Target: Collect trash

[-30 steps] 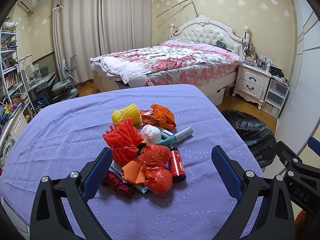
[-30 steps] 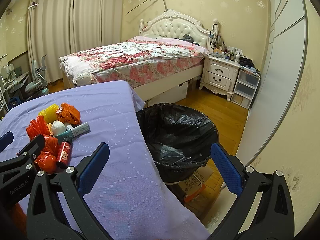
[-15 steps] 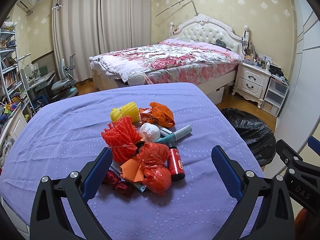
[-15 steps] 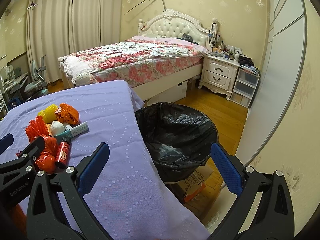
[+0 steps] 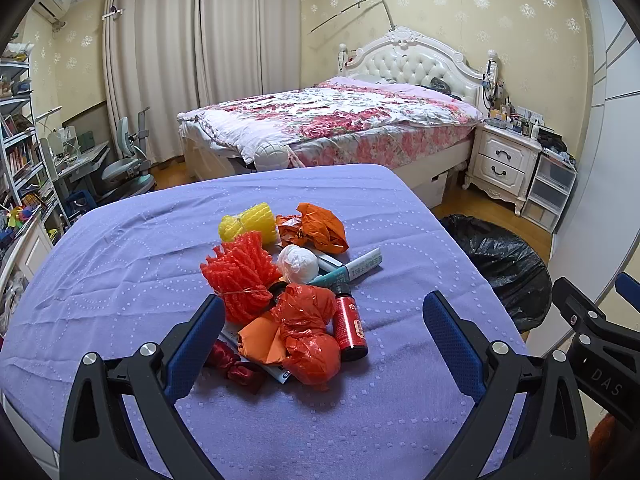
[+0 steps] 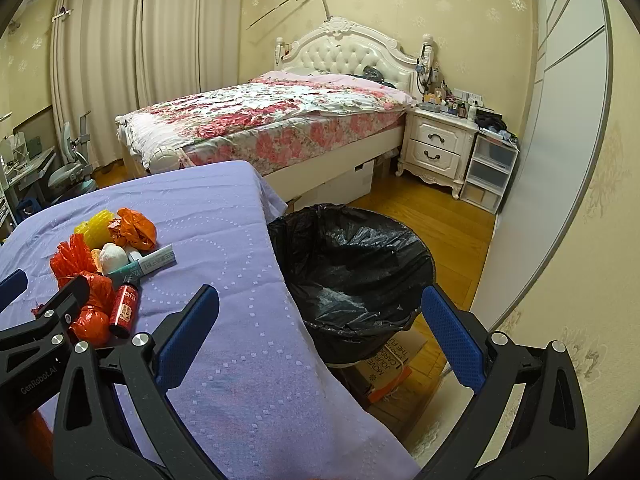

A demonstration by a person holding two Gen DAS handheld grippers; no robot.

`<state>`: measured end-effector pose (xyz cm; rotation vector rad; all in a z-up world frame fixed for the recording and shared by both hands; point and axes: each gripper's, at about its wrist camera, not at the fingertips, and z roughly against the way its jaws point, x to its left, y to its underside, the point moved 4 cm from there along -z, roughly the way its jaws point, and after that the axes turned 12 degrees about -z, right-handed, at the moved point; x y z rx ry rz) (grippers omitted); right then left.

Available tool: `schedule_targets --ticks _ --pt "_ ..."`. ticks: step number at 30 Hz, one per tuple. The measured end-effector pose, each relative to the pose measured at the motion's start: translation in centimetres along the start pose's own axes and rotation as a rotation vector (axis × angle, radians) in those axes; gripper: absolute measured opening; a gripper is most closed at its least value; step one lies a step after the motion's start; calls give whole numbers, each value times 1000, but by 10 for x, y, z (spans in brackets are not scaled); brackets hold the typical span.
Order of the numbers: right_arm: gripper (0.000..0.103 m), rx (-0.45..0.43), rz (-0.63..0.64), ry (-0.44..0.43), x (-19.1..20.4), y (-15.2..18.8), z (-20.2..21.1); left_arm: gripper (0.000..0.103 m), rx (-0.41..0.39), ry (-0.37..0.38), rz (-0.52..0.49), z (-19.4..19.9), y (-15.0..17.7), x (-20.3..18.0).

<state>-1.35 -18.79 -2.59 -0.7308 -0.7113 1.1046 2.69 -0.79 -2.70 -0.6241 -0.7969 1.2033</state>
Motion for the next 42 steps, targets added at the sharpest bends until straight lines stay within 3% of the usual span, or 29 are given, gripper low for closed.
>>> schedule_targets --ticks 22,34,37,40,42 --pt "99 11 -3 -7 0 0 -1 96 17 6 5 -3 9 -4" --pt "99 46 27 -28 13 15 -9 91 74 -33 31 -5 30 34" --pt "95 58 34 -37 19 18 -9 80 92 -35 45 -5 39 47" --pt "82 78 40 -50 22 21 -9 80 113 -42 62 -6 43 64" --pt "82 97 39 -59 24 22 -13 80 120 -52 67 -5 49 73"
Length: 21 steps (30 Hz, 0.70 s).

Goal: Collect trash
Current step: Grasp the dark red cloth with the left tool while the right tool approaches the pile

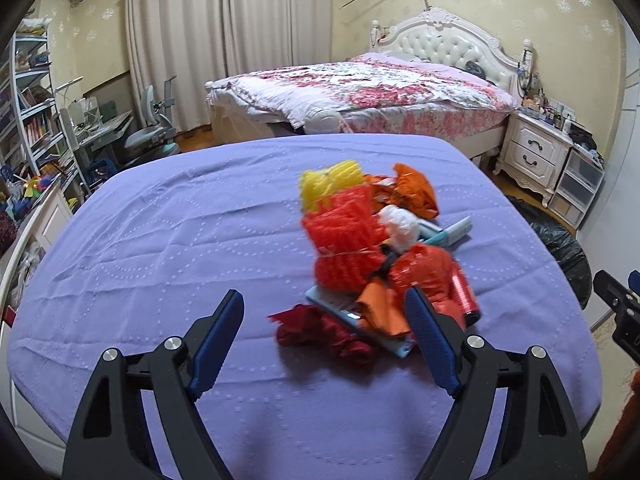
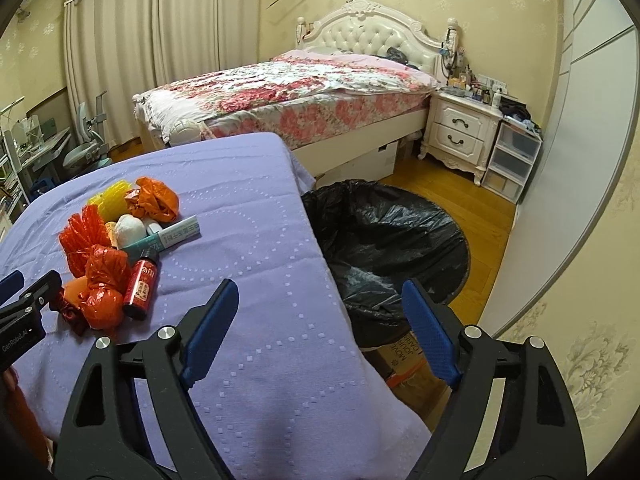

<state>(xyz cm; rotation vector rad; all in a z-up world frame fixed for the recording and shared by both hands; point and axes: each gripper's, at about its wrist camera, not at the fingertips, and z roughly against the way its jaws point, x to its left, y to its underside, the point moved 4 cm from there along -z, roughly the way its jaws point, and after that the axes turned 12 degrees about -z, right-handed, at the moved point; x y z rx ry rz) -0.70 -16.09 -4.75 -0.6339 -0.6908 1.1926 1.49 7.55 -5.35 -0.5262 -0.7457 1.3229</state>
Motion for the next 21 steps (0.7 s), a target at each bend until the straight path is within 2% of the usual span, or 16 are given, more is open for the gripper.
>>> schedule_targets --ticks 3,5,10,21 --pt "81 7 12 -2 6 2 -1 80 14 -2 18 2 7 13" --pt "77 13 19 -7 9 3 -3 80 19 -9 28 4 10 19" --pt "76 33 33 -20 15 7 -5 80 41 -3 51 1 14 30" --pt "76 52 38 -31 18 9 -6 80 97 26 21 -16 20 12"
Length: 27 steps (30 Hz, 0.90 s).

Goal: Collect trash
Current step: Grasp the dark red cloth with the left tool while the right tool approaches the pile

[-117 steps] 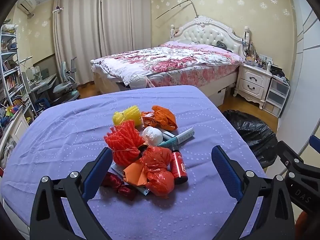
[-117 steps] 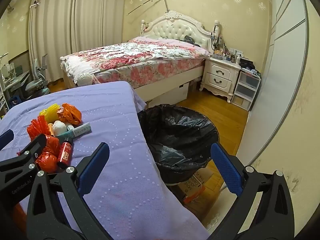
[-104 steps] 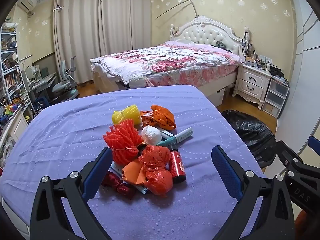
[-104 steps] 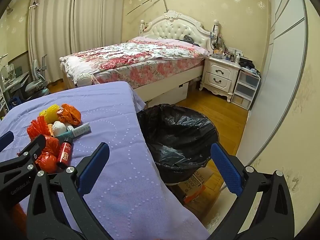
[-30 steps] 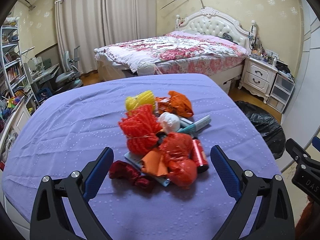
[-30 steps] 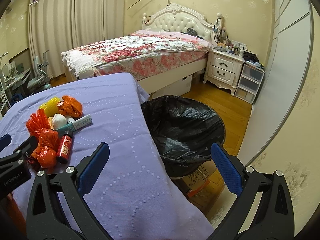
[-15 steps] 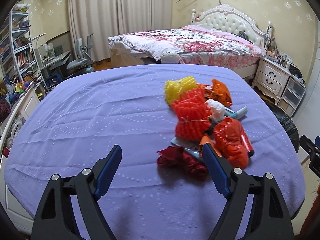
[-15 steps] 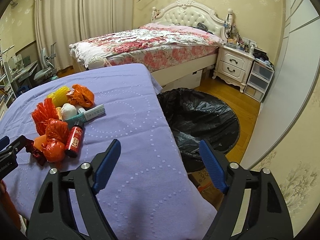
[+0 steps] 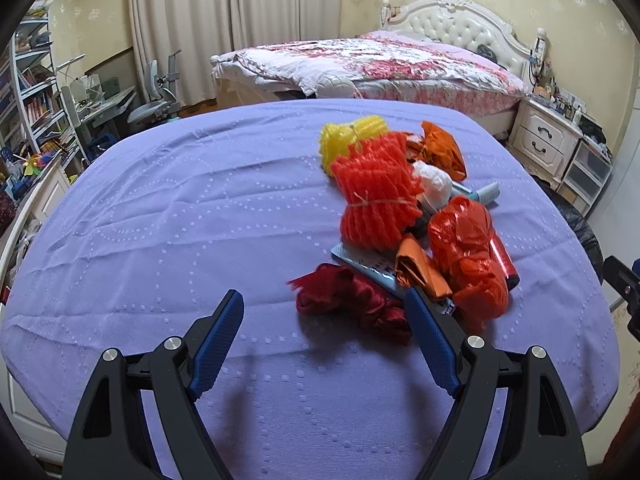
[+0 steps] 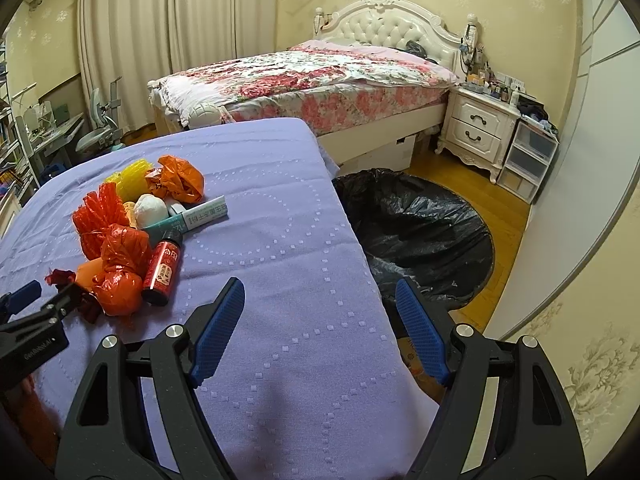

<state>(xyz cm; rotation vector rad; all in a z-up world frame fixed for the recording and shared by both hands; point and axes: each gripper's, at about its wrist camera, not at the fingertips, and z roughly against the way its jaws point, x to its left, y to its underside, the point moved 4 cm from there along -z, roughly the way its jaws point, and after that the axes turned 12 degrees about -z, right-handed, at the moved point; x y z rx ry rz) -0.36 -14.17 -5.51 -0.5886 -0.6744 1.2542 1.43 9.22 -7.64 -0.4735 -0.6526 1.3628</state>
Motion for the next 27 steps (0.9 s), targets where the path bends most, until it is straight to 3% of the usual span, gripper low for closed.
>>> schedule_targets --ticks 12,18,24,27 --pt "76 17 18 -22 9 5 -1 80 46 -8 42 -1 8 24" --pt "76 28 22 -30 11 7 -4 83 33 12 53 3 5 18" --pt "76 26 26 -31 14 8 -2 83 70 33 47 -14 6 9" --pt "76 27 25 -34 15 8 -1 79 77 68 89 -16 9 16"
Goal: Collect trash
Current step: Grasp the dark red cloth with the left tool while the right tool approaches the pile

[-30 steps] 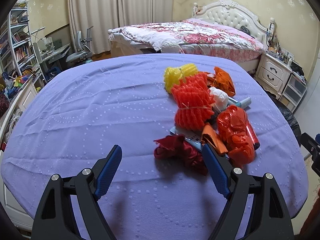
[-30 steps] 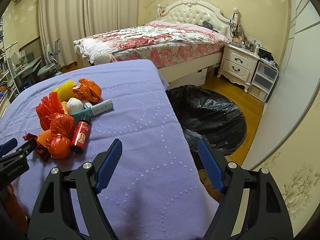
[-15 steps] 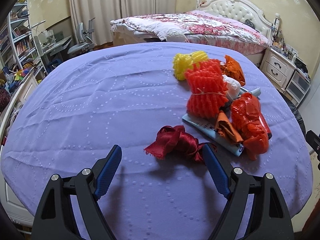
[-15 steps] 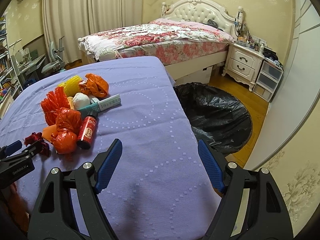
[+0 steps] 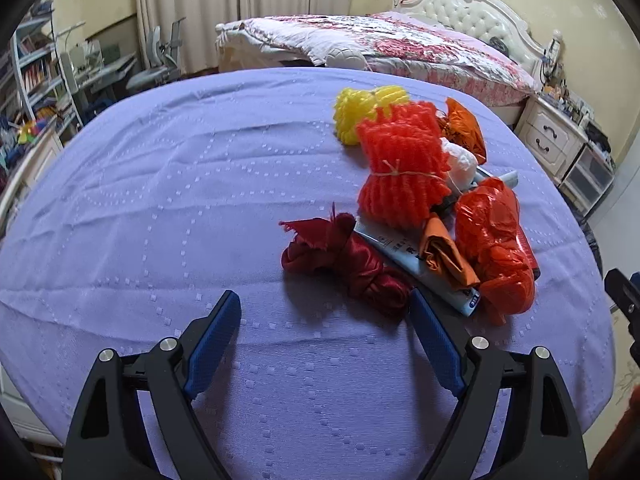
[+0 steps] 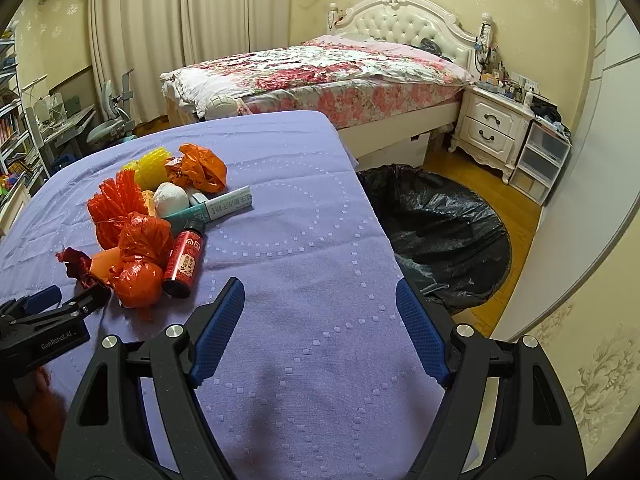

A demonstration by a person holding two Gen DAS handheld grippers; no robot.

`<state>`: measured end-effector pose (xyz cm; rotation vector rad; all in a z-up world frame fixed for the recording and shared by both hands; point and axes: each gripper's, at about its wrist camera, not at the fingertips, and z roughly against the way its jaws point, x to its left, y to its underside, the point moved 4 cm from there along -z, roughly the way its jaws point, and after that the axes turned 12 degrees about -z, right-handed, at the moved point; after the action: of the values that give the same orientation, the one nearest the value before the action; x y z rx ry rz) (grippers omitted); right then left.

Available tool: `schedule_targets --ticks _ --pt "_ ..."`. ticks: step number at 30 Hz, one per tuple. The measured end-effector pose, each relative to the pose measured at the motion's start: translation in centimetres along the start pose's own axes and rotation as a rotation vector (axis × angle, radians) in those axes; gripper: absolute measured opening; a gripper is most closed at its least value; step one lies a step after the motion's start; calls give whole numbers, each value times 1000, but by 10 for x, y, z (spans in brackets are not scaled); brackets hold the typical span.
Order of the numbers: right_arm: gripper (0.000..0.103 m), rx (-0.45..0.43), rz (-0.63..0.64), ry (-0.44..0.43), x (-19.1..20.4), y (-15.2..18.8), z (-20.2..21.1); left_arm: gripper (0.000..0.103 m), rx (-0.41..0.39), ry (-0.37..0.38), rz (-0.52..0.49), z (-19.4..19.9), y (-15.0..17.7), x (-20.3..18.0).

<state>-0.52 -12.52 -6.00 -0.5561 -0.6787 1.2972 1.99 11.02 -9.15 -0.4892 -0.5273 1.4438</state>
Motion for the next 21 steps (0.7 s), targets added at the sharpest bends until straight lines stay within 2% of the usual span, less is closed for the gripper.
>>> schedule_targets --ticks 2,3,5,6,10,12,14,19,21 --pt "76 4 2 -2 2 1 0 67 -14 8 11 2 -1 6" --pt "76 8 5 -3 2 1 -1 67 -12 18 20 2 -2 9" --pt "76 13 10 -4 5 2 -1 57 -16 24 26 4 -2 13" --pt "76 15 11 -5 6 3 -1 57 -15 27 29 4 -2 14" --pt "76 15 18 -7 8 3 0 57 -8 26 37 9 2 20" --pt "76 14 18 -8 8 2 0 63 -11 16 43 12 2 21" --pt "76 13 20 -8 9 2 0 75 -25 2 46 15 -1 21" --pt "76 23 25 -6 9 3 -2 76 -37 -33 49 9 -14 21" --pt "76 25 28 -7 10 4 -3 76 -16 -48 57 1 -17 23"
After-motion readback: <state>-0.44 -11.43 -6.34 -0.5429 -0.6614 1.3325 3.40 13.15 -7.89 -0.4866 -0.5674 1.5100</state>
